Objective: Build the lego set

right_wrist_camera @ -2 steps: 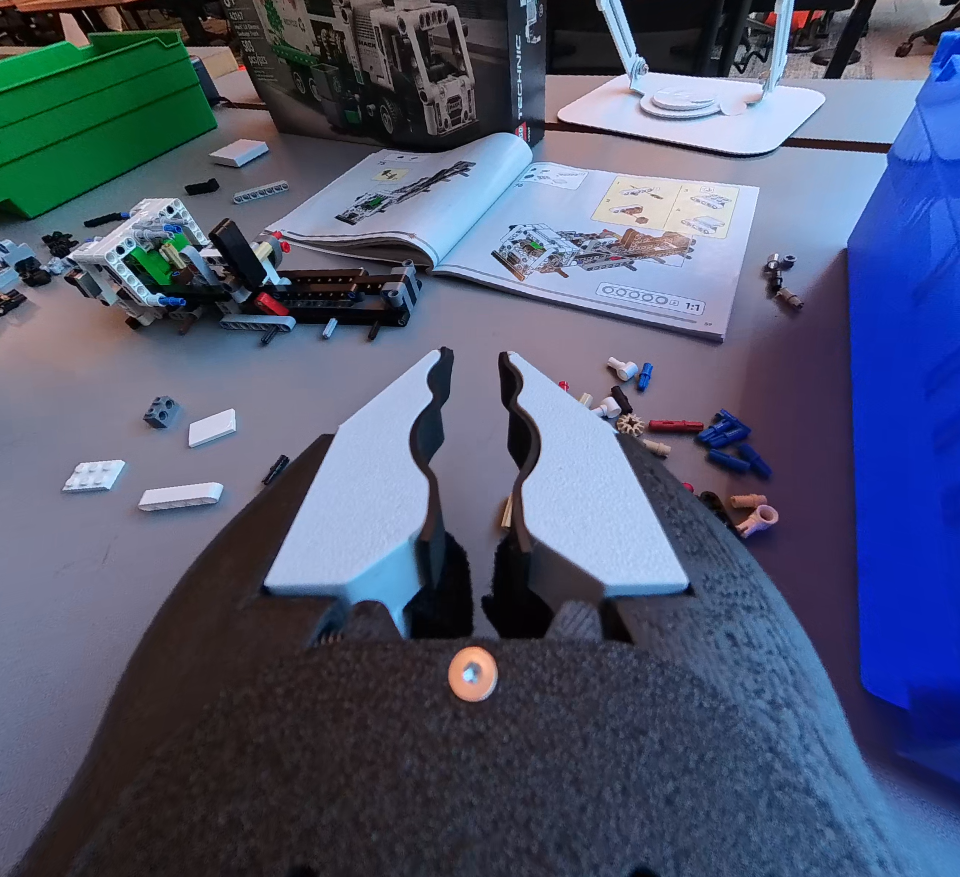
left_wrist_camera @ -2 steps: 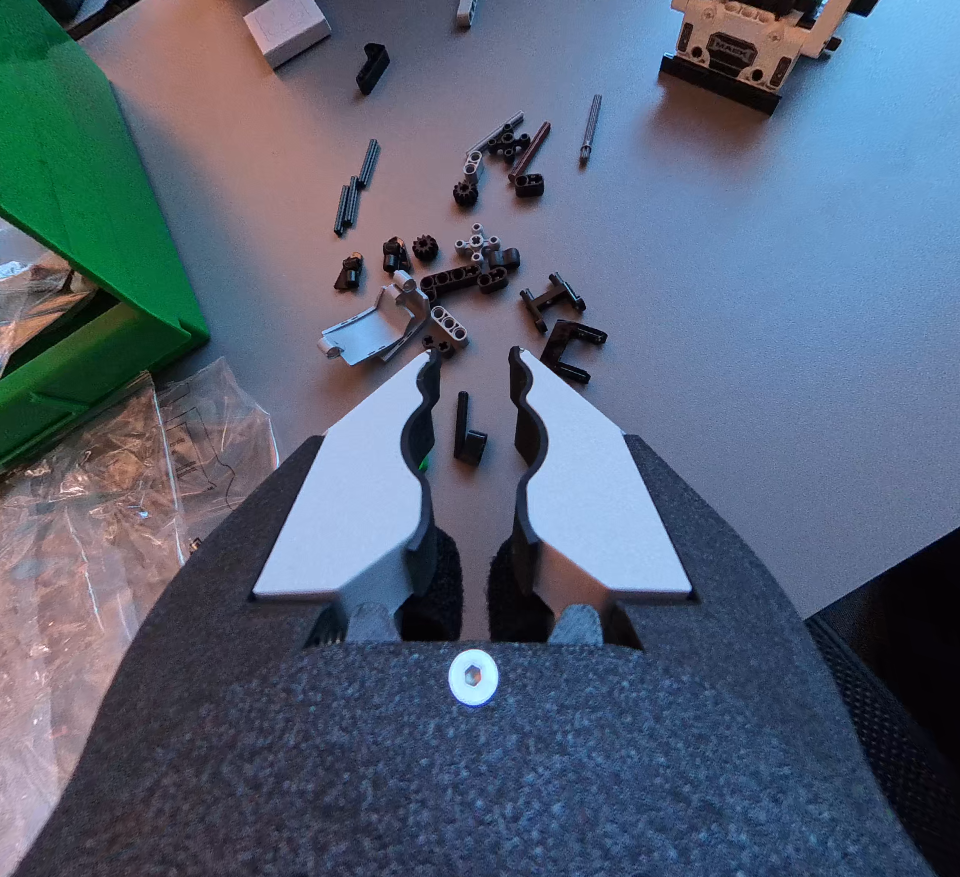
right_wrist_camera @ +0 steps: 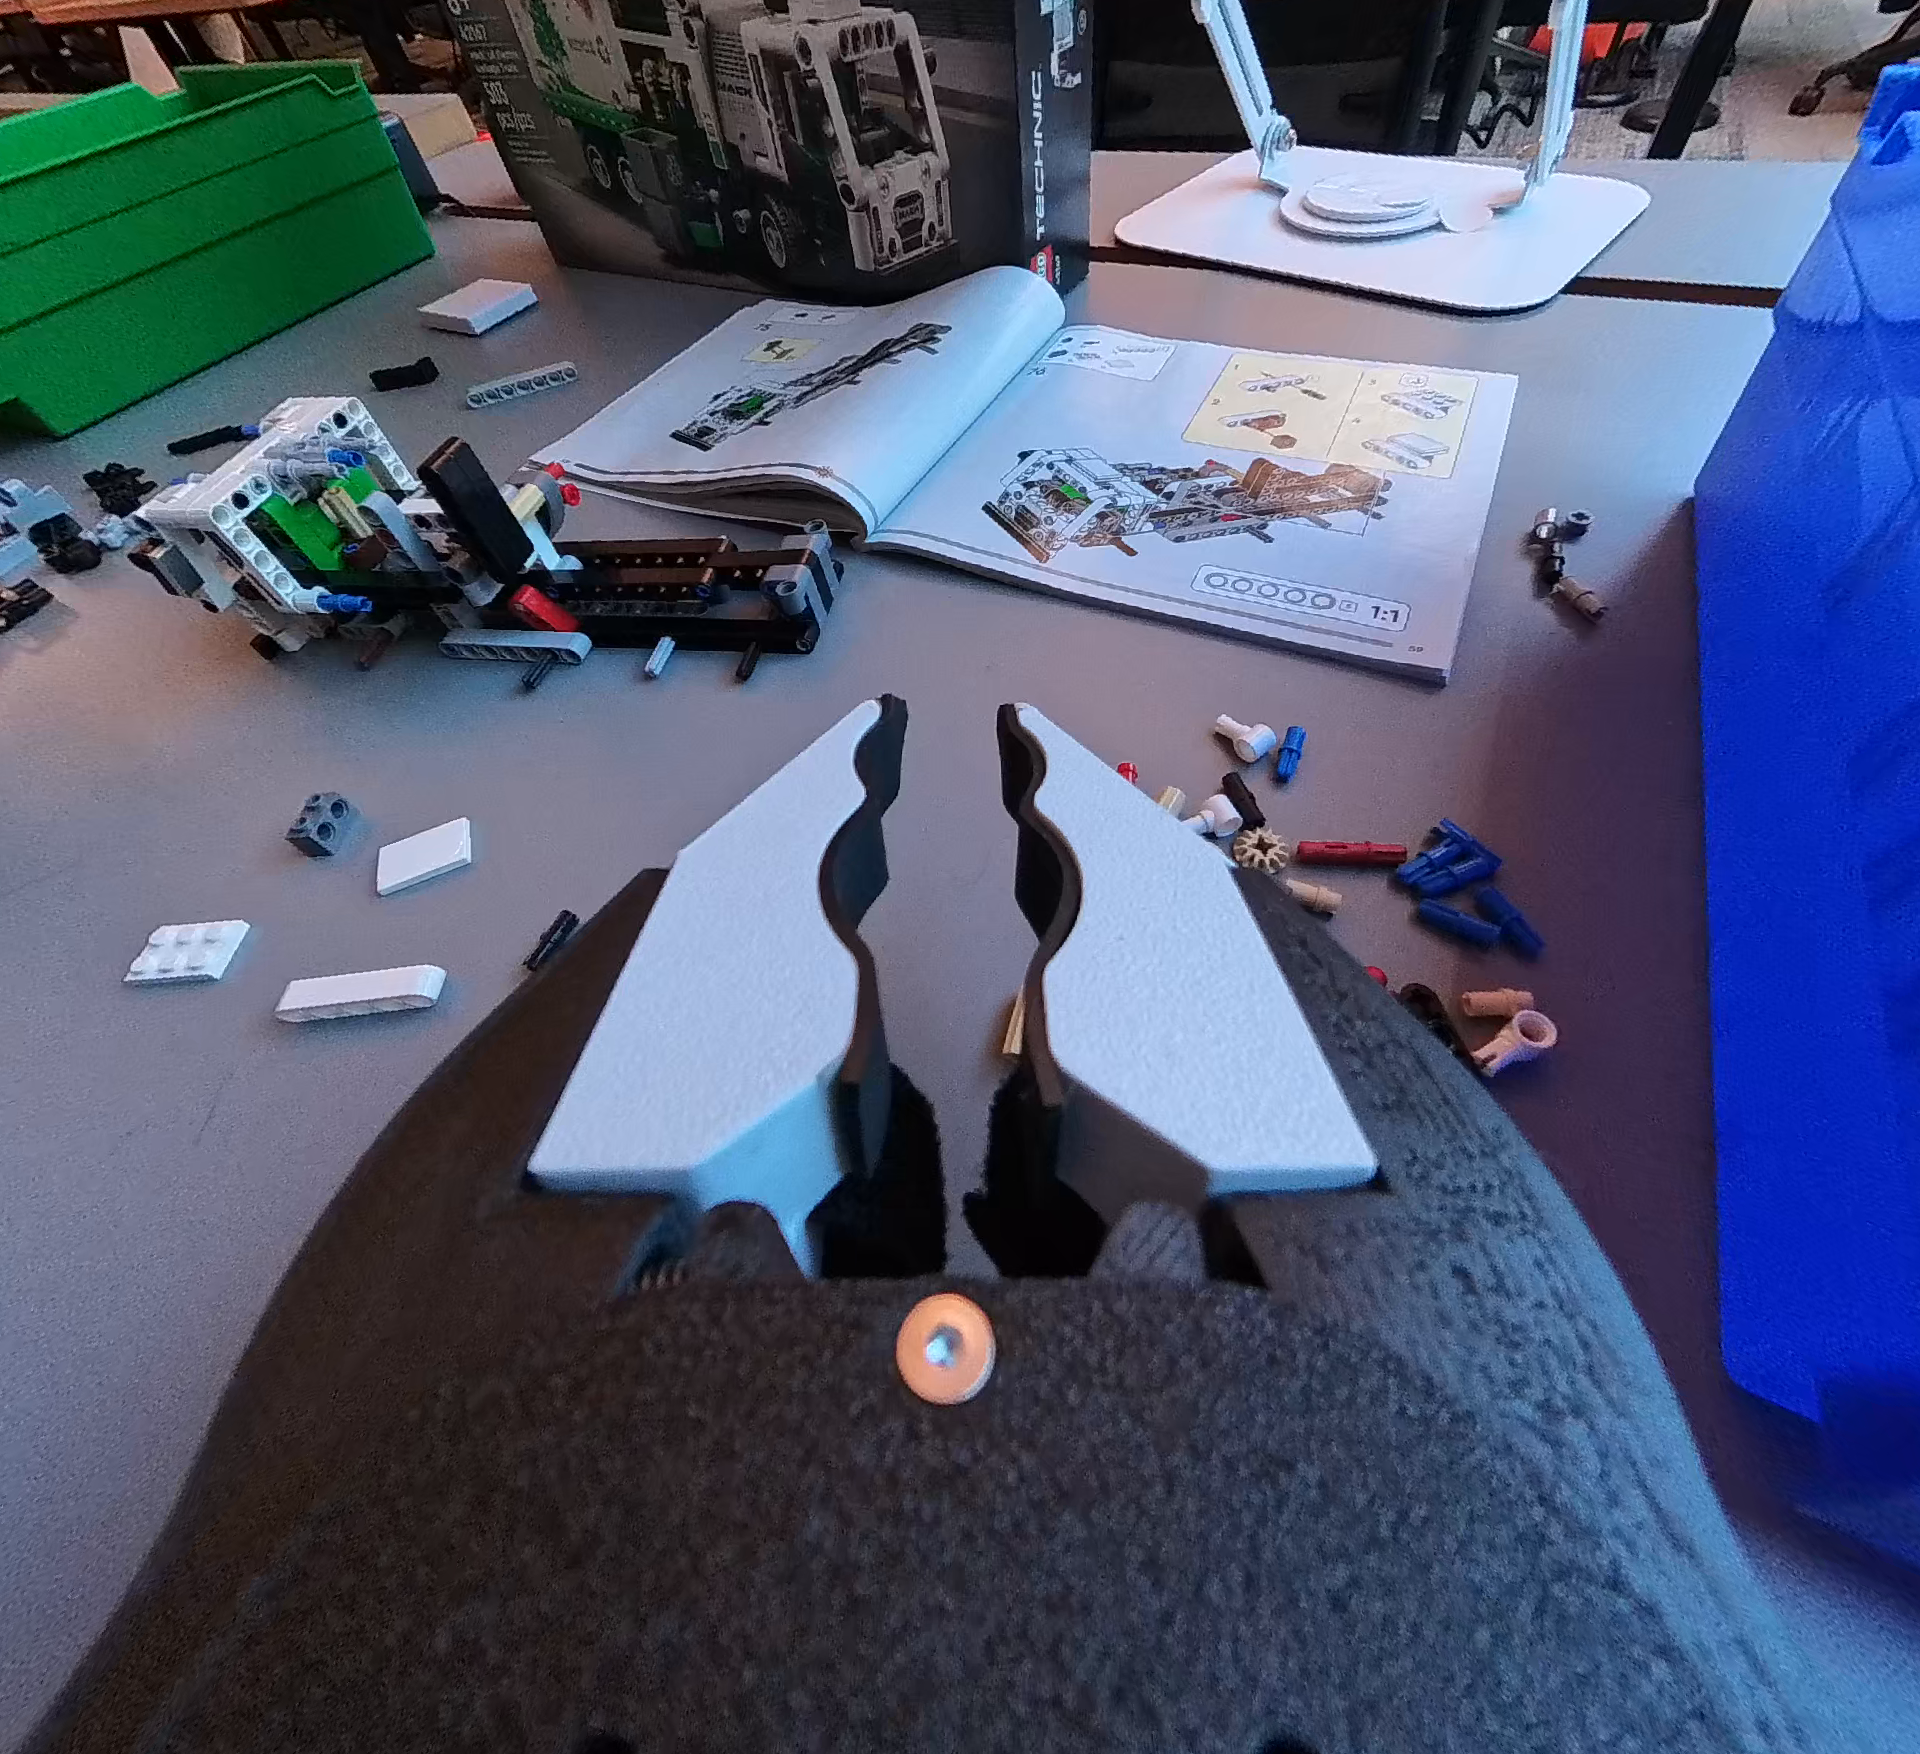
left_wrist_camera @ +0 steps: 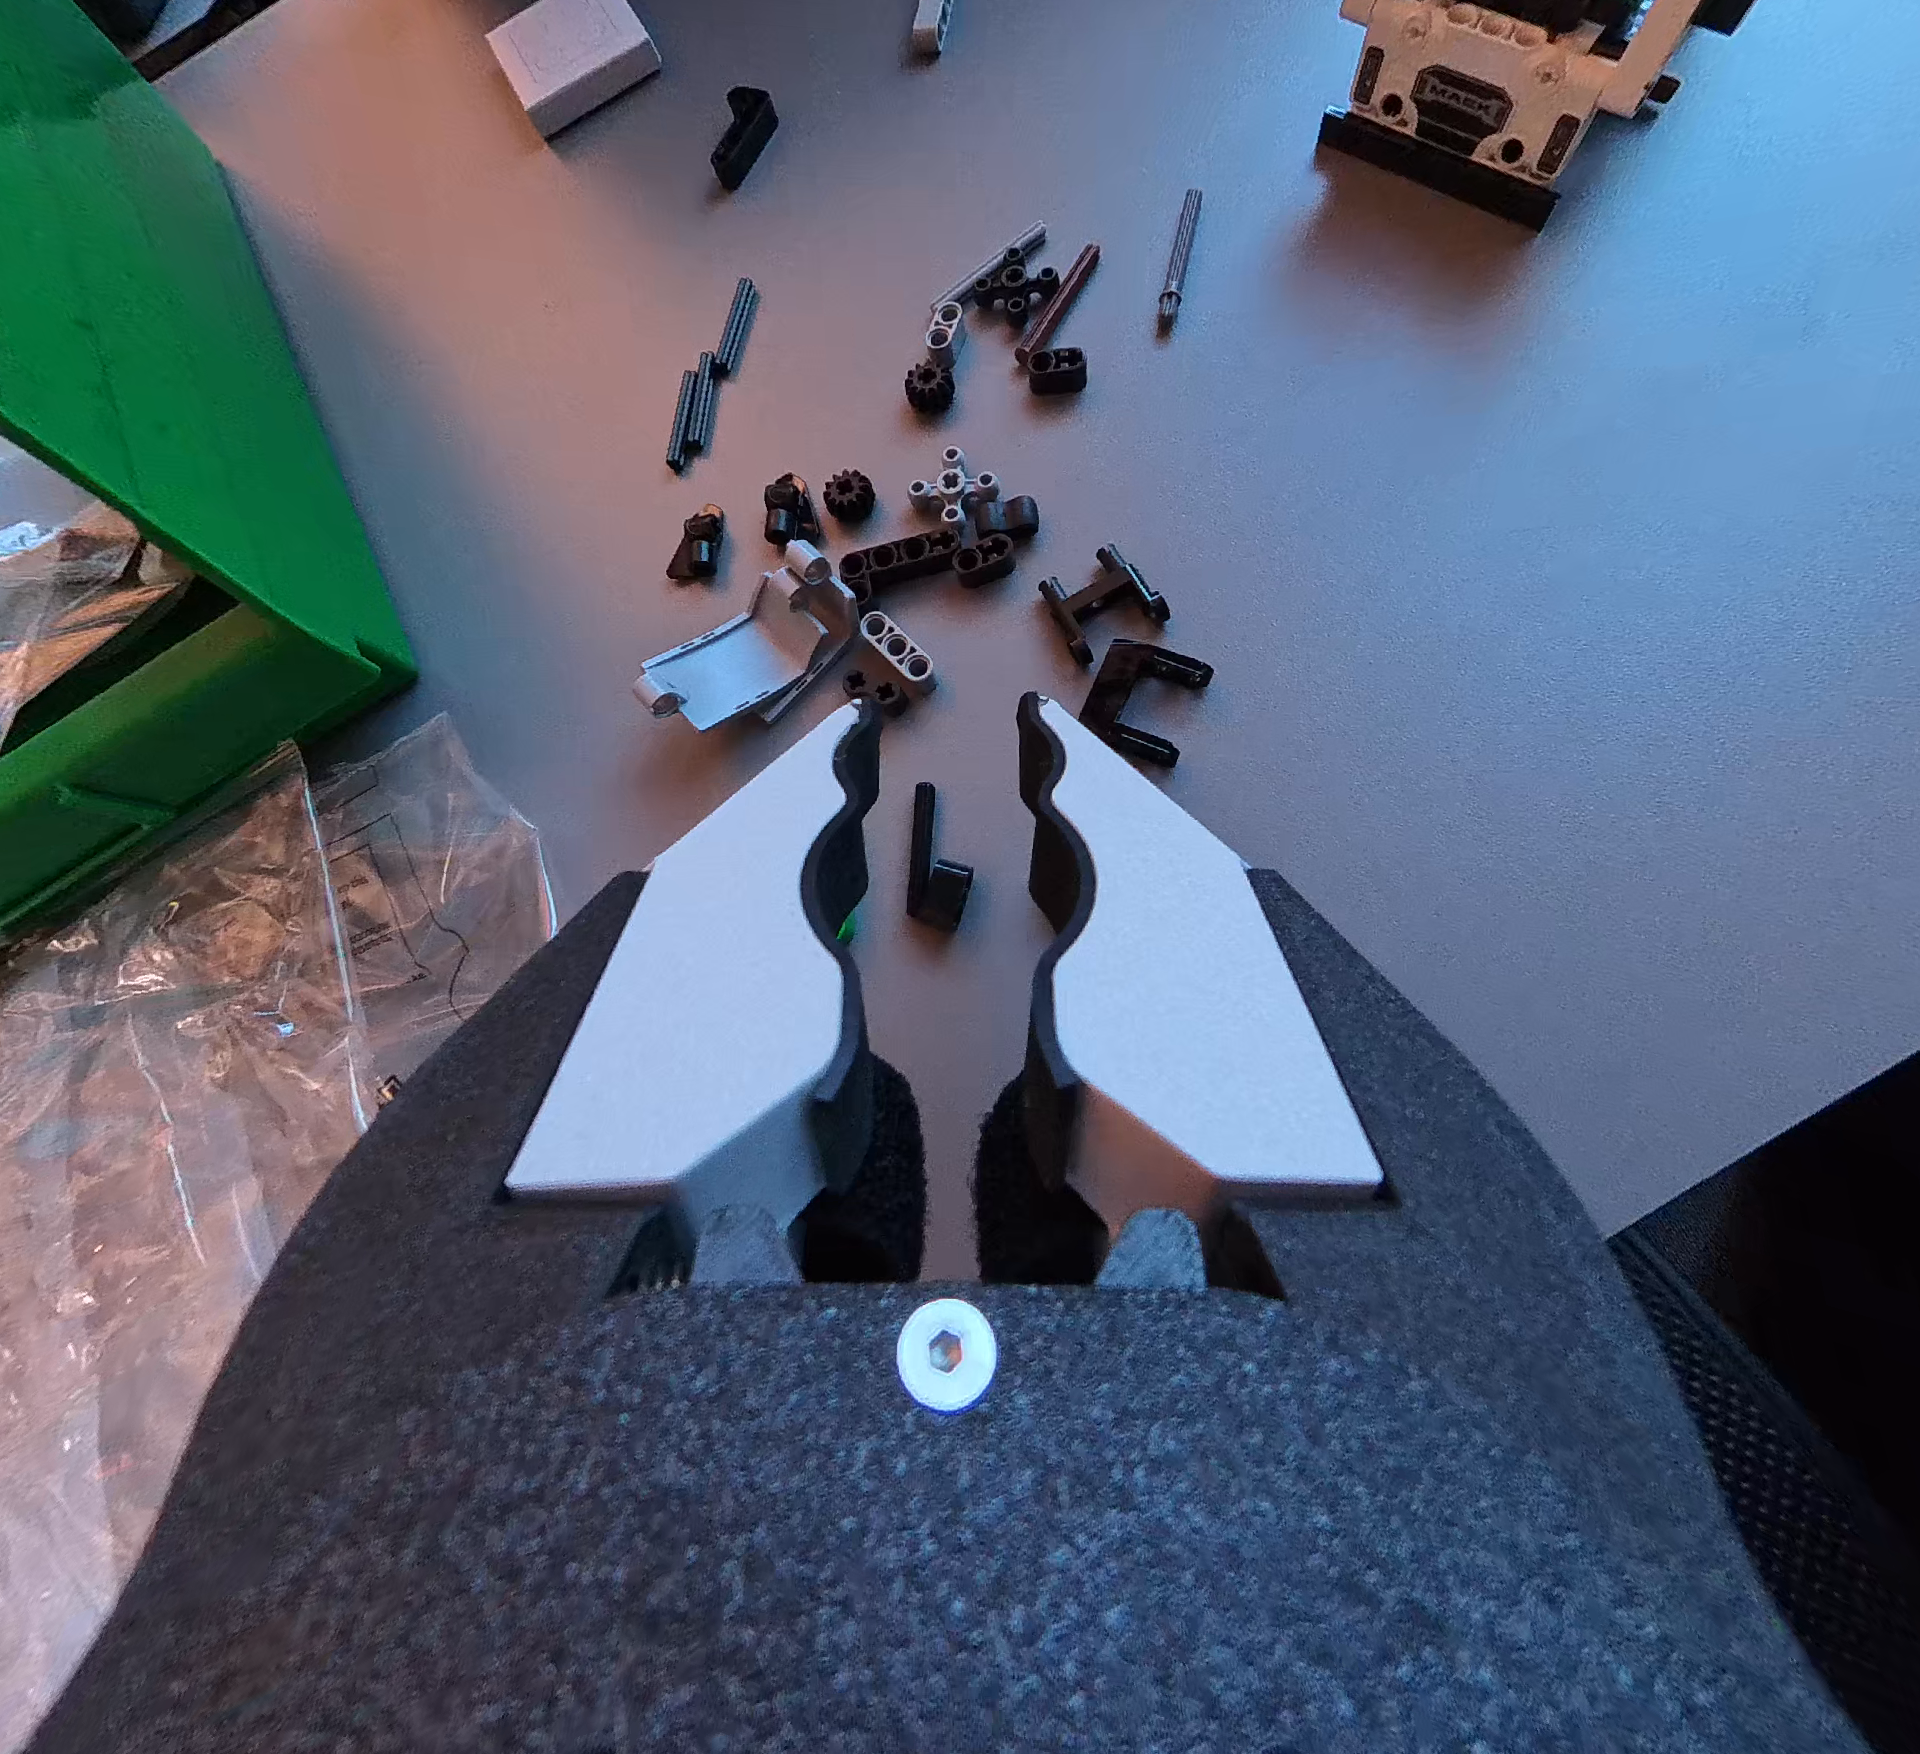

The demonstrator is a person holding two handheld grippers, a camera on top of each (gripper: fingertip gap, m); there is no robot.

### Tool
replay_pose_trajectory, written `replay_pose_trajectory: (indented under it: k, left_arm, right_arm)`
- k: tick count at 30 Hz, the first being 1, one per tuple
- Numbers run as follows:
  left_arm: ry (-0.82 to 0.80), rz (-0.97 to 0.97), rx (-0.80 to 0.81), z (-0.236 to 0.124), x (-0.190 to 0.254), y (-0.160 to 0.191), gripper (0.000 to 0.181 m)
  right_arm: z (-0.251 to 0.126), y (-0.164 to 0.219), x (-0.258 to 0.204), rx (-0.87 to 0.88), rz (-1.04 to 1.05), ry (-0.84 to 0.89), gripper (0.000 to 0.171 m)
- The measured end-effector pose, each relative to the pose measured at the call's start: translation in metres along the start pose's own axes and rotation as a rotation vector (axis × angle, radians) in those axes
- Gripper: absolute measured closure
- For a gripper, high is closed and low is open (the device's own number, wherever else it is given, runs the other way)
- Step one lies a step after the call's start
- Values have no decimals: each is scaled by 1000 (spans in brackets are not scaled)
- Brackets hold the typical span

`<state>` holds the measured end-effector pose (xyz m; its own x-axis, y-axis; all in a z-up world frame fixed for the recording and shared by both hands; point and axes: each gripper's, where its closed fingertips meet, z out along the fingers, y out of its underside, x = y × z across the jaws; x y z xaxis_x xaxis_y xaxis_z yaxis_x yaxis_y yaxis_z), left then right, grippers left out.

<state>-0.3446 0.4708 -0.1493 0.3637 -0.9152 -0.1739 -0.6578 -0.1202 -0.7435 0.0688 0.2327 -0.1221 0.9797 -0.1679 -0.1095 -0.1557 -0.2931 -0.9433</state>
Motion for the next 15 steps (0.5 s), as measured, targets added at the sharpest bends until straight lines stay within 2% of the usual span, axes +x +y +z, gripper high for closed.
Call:
replay_pose_trajectory:
  k: [15]
  left_arm:
    - [5, -5, -1, 0, 2, 0, 156]
  right_arm:
    - [0, 0, -1, -1, -4, -1, 153]
